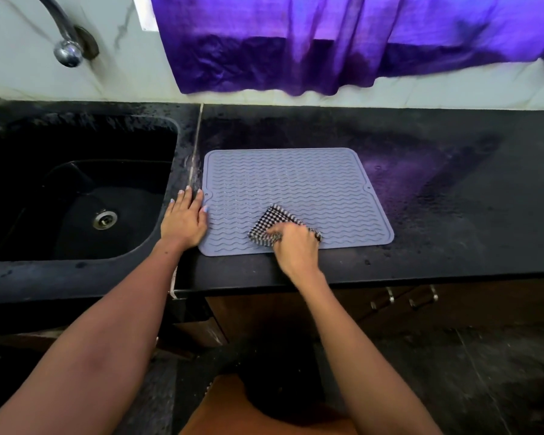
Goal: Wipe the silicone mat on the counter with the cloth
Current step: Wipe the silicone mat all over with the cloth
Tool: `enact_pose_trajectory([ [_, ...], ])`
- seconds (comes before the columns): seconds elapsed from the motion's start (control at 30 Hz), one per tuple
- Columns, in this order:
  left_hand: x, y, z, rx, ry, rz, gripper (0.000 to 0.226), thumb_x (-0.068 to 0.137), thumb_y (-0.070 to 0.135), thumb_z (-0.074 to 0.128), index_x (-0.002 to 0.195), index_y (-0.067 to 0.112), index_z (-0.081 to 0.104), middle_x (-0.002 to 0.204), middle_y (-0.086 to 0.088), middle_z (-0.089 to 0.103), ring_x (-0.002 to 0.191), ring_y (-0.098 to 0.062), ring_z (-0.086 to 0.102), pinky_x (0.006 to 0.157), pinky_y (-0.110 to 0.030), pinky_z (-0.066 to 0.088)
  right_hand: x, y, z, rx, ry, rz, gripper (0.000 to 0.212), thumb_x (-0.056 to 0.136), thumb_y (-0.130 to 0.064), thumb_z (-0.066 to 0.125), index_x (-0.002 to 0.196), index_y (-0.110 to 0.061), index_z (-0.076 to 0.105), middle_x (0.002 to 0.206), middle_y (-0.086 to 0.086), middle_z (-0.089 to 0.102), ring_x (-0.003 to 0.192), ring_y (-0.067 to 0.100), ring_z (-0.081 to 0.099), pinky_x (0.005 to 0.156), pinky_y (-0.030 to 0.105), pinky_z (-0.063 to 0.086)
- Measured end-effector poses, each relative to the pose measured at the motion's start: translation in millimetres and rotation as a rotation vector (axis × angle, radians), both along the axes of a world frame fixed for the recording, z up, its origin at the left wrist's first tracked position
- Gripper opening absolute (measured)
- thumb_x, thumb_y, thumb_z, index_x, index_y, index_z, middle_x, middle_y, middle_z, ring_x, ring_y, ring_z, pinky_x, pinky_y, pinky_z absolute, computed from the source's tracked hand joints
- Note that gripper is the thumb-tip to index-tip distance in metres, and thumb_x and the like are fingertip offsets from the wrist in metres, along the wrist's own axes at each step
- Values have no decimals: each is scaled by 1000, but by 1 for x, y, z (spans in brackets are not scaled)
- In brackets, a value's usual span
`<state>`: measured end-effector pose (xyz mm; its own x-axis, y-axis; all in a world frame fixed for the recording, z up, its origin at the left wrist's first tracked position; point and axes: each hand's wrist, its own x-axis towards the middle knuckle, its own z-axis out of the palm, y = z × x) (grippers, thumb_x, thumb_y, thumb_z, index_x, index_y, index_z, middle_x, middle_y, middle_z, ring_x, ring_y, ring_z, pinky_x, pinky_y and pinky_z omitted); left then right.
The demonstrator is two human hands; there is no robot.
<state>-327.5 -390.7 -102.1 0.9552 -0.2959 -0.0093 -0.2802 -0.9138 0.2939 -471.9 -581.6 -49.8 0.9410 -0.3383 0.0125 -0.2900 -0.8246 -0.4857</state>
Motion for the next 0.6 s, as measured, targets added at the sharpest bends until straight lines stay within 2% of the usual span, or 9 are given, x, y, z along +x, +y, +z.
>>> enact_pose_trajectory([
  [0.1, -1, 2, -1, -10, -25, -22, 51, 102, 29, 26, 150, 12, 20, 159, -14, 11, 148, -27, 8, 120, -40, 4, -7, 2, -20, -127, -54, 94, 43, 81, 2, 57, 118, -17, 66, 132, 4, 59, 129, 25, 48, 111, 35, 33],
  [0.17, -3, 3, -1, -15, -28, -23, 51, 102, 28, 25, 150, 12, 20, 159, -13, 12, 148, -27, 8, 120, -40, 4, -12, -1, -27, -156, -95, 117, 45, 80, 4, 56, 120, -15, 65, 134, 3, 56, 132, 25, 45, 115, 36, 27],
  [0.23, -2, 3, -1, -27, -30, -22, 50, 102, 28, 25, 150, 12, 20, 159, -13, 12, 148, -27, 8, 121, -40, 4, -12, 0, -23, -173, -105, 115, 41, 80, 1, 58, 116, -16, 67, 130, 5, 61, 125, 26, 52, 109, 37, 35],
  [0.3, -2, 4, 0, -35, -23, -30, 50, 102, 27, 25, 150, 12, 20, 159, -13, 12, 148, -27, 8, 121, -39, 4, -2, 2, -10, -193, -50, 58, 30, 83, -10, 60, 110, -21, 69, 115, 8, 68, 109, 29, 61, 91, 38, 47],
  [0.33, -2, 5, 1, -38, -21, -40, 50, 102, 26, 26, 150, 12, 20, 158, -14, 12, 147, -28, 9, 121, -39, 4, 6, 2, -2, -190, -4, 3, 24, 85, -17, 60, 107, -22, 69, 109, 9, 69, 104, 31, 63, 85, 37, 49],
  [0.4, -2, 8, 1, -45, -35, -64, 49, 102, 24, 28, 149, 11, 22, 158, -15, 14, 147, -29, 11, 120, -40, 6, 22, 3, 12, -81, 59, -120, 21, 88, -25, 57, 103, -18, 69, 103, 11, 68, 101, 33, 62, 79, 36, 48],
  [0.47, -1, 11, 2, -36, -44, -82, 49, 102, 24, 29, 149, 12, 22, 158, -15, 14, 147, -29, 12, 120, -39, 7, 33, 8, 21, 145, 34, -210, 22, 87, -23, 54, 104, -24, 70, 103, 9, 68, 100, 32, 62, 78, 33, 47],
  [0.53, 0, 15, 2, -29, -43, -97, 49, 102, 25, 29, 149, 14, 21, 158, -14, 14, 147, -27, 11, 120, -37, 7, 35, 24, 21, 252, 1, -122, 32, 84, -14, 54, 106, -33, 69, 102, 7, 69, 95, 29, 63, 80, 31, 48],
  [0.6, 0, 18, 3, -29, -42, -112, 49, 102, 25, 29, 150, 15, 21, 158, -13, 14, 147, -26, 11, 121, -36, 7, 30, 45, 11, 167, 27, 79, 37, 83, -10, 56, 109, -35, 68, 104, 5, 70, 94, 27, 64, 85, 33, 52],
])
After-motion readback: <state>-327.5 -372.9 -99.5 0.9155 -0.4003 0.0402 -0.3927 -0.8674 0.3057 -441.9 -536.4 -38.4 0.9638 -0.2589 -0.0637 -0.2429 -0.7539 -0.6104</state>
